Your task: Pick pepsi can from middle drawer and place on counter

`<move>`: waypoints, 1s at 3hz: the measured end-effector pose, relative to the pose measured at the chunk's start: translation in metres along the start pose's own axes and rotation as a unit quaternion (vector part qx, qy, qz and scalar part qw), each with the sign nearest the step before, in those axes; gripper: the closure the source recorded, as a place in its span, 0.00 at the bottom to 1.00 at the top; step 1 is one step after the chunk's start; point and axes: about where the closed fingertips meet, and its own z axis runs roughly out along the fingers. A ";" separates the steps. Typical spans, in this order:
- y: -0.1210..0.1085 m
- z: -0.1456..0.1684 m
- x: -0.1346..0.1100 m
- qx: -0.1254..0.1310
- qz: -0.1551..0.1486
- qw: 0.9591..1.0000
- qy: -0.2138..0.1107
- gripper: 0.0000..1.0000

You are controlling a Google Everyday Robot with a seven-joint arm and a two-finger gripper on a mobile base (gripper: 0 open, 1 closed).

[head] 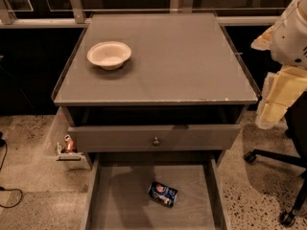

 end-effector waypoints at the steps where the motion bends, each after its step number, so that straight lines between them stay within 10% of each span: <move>1: 0.000 0.000 0.000 0.000 0.000 1.000 0.000 0.00; 3: 0.048 0.075 0.026 -0.040 0.003 0.999 -0.019 0.00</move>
Offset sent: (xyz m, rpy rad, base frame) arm -0.0212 -0.0025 -0.1037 0.0510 0.1055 0.0080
